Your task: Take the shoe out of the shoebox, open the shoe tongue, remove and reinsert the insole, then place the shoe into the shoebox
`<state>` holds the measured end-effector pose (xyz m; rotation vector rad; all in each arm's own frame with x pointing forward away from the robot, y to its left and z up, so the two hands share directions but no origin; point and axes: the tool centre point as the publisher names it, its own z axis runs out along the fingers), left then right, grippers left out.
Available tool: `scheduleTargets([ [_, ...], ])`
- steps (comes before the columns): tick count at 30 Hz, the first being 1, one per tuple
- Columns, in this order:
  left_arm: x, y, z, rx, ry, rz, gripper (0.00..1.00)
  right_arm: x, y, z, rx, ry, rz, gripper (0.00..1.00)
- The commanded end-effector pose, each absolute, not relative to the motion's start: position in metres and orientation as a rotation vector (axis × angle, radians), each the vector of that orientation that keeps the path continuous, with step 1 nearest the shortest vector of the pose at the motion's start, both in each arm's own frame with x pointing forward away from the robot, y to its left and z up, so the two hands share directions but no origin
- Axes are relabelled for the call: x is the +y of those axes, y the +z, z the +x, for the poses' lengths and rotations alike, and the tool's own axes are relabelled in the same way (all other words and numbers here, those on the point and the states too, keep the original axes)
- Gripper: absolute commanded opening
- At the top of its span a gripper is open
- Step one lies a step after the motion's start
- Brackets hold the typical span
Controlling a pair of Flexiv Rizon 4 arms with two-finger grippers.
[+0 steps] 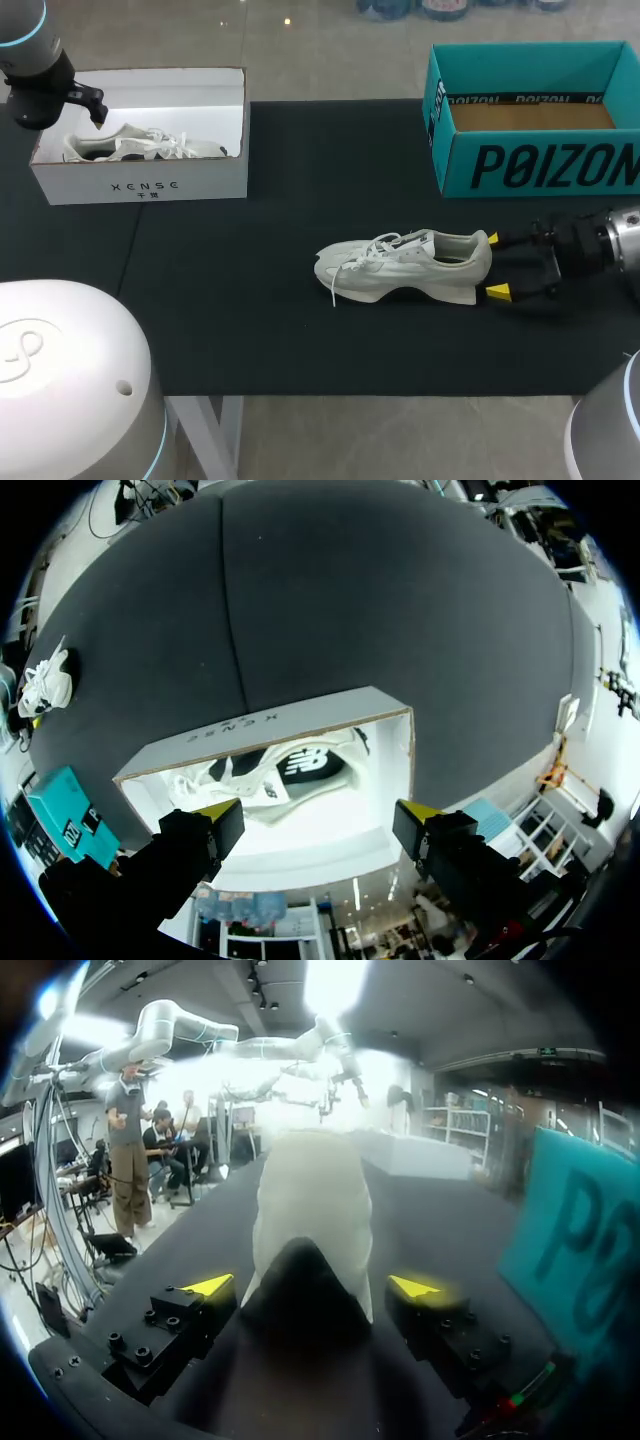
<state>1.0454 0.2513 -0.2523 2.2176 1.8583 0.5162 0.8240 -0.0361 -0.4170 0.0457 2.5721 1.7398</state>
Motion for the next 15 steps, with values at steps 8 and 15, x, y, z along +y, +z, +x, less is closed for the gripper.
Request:
scheduleTargets([
  [8,0.251,-0.252,1.046,1.858,0.518,2.218,1.0,-0.015,-0.423,0.832,2.568,1.778,0.029,1.0],
  [15,0.251,-0.252,1.046,1.858,0.518,2.218,1.0,-0.011,-0.429,0.83,2.568,1.793,0.042,1.0],
])
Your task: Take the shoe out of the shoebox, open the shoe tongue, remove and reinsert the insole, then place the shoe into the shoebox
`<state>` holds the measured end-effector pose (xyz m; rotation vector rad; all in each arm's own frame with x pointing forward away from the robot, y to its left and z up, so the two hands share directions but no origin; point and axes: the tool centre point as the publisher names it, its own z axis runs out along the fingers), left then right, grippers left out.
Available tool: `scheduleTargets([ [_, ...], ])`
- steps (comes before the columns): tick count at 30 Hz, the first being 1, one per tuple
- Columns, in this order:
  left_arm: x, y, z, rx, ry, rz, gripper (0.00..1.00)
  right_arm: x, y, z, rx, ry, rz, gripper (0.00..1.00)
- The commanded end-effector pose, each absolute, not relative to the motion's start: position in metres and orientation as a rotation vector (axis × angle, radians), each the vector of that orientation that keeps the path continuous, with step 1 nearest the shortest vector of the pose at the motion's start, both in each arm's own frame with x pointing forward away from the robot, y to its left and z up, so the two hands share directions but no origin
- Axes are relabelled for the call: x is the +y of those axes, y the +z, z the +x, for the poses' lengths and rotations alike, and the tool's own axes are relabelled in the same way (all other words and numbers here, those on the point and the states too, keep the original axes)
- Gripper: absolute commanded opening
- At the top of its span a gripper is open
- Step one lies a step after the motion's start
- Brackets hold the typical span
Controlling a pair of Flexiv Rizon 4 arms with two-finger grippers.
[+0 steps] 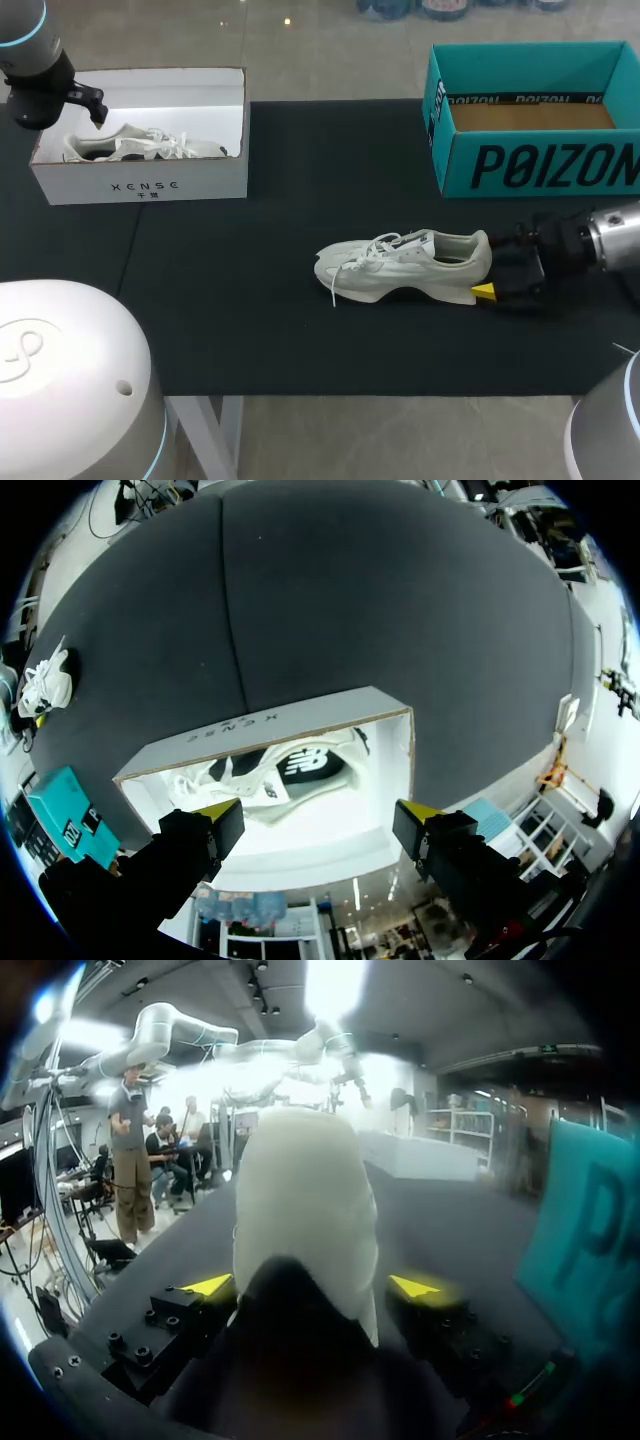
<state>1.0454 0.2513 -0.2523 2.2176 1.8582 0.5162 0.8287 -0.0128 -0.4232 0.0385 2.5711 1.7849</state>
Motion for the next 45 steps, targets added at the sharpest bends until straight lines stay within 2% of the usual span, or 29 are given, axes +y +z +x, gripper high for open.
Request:
scheduleTargets([
  [1,0.251,-0.252,1.046,1.858,0.518,2.218,1.0,-0.011,-0.431,0.829,2.569,1.795,0.044,1.0],
  [20,0.251,-0.252,1.046,1.858,0.518,2.218,1.0,-0.003,-0.441,0.829,2.589,1.823,0.054,1.0],
  [21,0.251,-0.252,1.046,1.858,0.518,2.218,1.0,-0.002,-0.441,0.828,2.587,1.825,0.054,0.47],
  [22,0.251,-0.252,1.046,1.858,0.518,2.218,1.0,-0.001,-0.442,0.828,2.583,1.835,0.06,0.03],
  [23,0.251,-0.252,1.046,1.858,0.518,2.218,1.0,0.0,-0.443,0.828,2.583,1.855,0.05,0.0],
  [45,0.251,-0.252,1.046,1.858,0.518,2.218,1.0,0.002,-0.443,0.827,2.597,1.836,0.071,0.0],
])
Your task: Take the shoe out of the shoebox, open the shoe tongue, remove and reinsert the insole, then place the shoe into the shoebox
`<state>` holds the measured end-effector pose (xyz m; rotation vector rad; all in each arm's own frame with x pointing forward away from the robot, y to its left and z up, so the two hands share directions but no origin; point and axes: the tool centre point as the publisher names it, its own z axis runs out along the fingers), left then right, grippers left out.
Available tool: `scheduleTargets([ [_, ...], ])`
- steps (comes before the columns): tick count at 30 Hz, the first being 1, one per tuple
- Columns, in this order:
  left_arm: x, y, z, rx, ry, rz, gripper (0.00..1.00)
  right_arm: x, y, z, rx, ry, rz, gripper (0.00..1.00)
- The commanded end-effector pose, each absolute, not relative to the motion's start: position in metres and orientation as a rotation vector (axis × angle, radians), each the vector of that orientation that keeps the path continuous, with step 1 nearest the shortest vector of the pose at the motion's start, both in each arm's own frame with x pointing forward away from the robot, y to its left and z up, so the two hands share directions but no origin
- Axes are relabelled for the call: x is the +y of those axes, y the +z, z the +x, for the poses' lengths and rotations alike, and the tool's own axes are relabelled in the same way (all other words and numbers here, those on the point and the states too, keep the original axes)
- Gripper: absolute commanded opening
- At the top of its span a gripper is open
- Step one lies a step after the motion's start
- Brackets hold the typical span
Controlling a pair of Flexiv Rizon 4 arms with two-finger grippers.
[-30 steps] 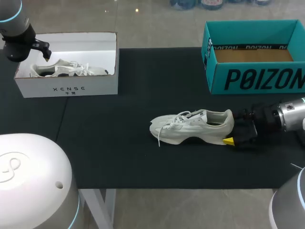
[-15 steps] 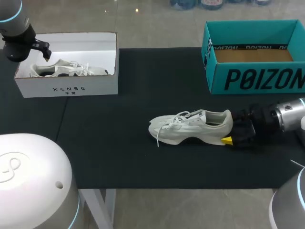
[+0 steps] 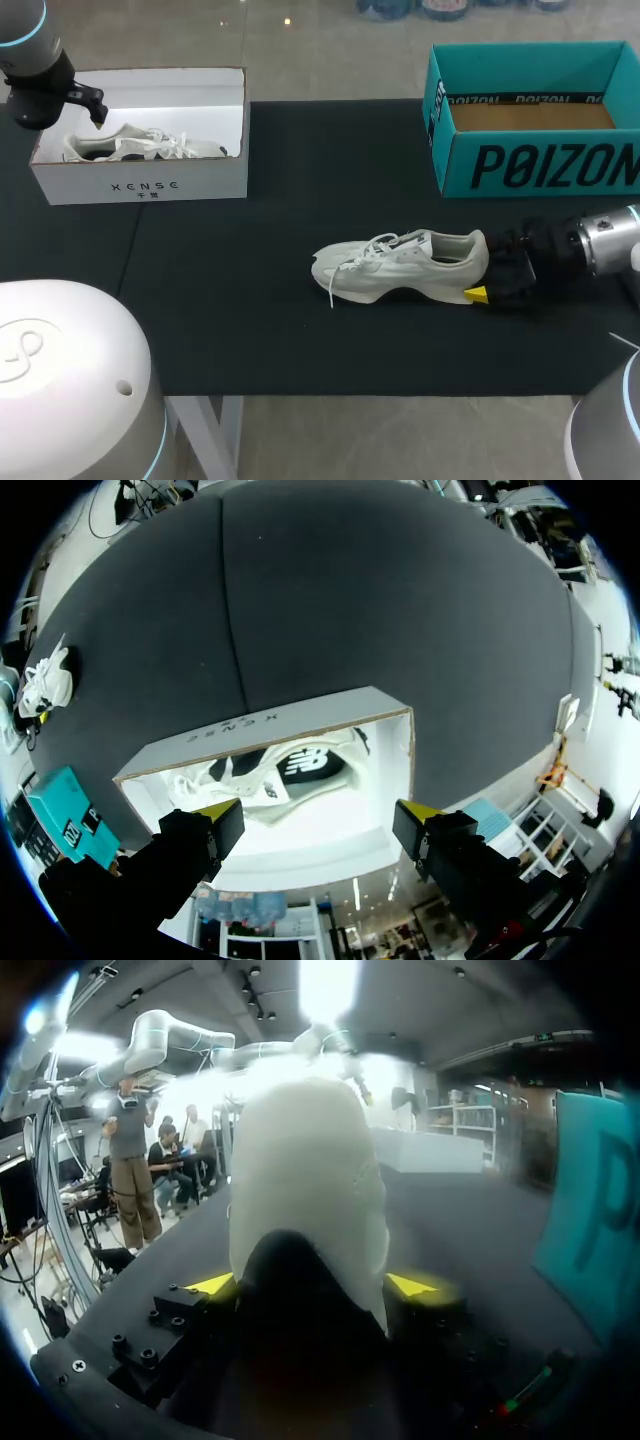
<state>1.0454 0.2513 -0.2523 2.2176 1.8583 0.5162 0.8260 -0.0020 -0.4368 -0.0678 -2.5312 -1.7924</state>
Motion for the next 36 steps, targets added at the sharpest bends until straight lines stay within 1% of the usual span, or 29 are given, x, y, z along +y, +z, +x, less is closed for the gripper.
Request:
scheduleTargets([
  [1,0.251,-0.252,1.046,1.858,0.518,2.218,1.0,0.002,-0.443,0.827,-2.532,-1.79,-0.069,0.0],
  [2,0.251,-0.252,1.046,1.858,0.518,2.218,1.0,0.002,-0.443,0.827,-2.532,-1.79,-0.069,0.0],
  [7,0.202,-0.243,1.025,1.89,0.469,2.194,1.0,0.002,-0.443,0.827,-2.532,-1.79,-0.069,0.0],
  [13,0.166,-0.246,1.0,2.238,0.399,1.985,1.0,0.002,-0.443,0.827,-2.532,-1.79,-0.069,0.0],
  [17,0.142,-0.246,0.983,2.458,0.347,1.756,1.0,0.002,-0.443,0.827,-2.532,-1.79,-0.069,0.0],
  [19,0.126,-0.246,0.971,2.544,0.395,1.612,1.0,0.002,-0.443,0.827,-2.532,-1.79,-0.069,0.0],
  [24,0.069,-0.253,0.955,2.556,0.259,1.592,1.0,0.002,-0.443,0.827,-2.532,-1.79,-0.069,0.0],
  [36,0.069,-0.253,0.955,2.556,0.259,1.592,1.0,0.002,-0.443,0.827,-2.532,-1.79,-0.069,0.0],
])
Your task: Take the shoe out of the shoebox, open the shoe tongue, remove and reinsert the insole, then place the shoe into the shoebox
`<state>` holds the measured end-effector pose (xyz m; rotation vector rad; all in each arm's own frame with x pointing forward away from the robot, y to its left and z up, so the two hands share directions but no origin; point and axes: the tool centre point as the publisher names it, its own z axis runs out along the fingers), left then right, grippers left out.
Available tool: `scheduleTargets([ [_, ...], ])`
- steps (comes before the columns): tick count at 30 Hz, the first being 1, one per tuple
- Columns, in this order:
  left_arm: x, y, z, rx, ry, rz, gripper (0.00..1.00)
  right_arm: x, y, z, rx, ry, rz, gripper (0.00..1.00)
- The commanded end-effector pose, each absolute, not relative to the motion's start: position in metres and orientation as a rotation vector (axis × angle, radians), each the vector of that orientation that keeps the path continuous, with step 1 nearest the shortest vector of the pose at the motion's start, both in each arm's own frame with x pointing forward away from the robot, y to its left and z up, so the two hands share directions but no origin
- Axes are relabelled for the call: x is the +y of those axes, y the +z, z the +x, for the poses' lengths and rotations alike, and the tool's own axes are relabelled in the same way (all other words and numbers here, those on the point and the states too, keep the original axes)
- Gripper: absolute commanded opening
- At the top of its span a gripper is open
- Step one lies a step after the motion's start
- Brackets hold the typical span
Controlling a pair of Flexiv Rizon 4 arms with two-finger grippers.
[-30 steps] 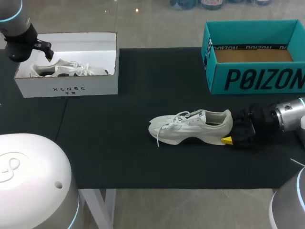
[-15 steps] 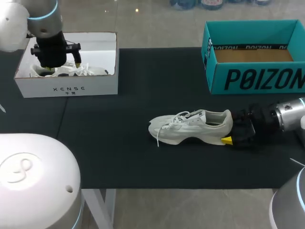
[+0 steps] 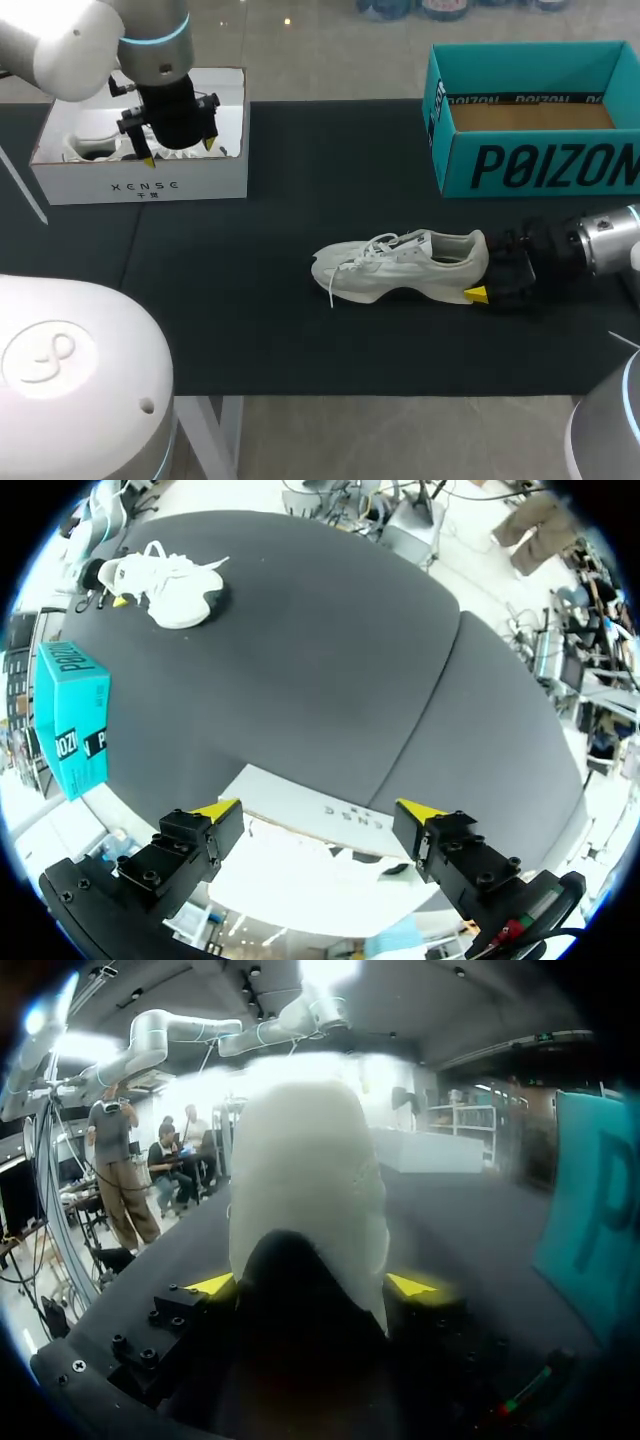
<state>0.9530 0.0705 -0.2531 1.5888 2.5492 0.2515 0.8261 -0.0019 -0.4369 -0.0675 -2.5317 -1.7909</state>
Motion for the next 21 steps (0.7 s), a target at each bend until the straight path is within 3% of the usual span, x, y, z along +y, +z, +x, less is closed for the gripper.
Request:
scheduleTargets([
  [1,0.069,-0.253,0.955,2.556,0.259,1.592,1.0,0.002,-0.443,0.827,-2.532,-1.79,-0.069,0.0],
  [14,0.064,-0.256,0.948,2.558,0.28,1.586,1.0,0.002,-0.443,0.827,-2.532,-1.79,-0.069,0.0],
  [21,0.021,-0.252,0.907,2.657,0.335,1.24,1.0,0.002,-0.443,0.827,-2.532,-1.79,-0.069,0.0],
])
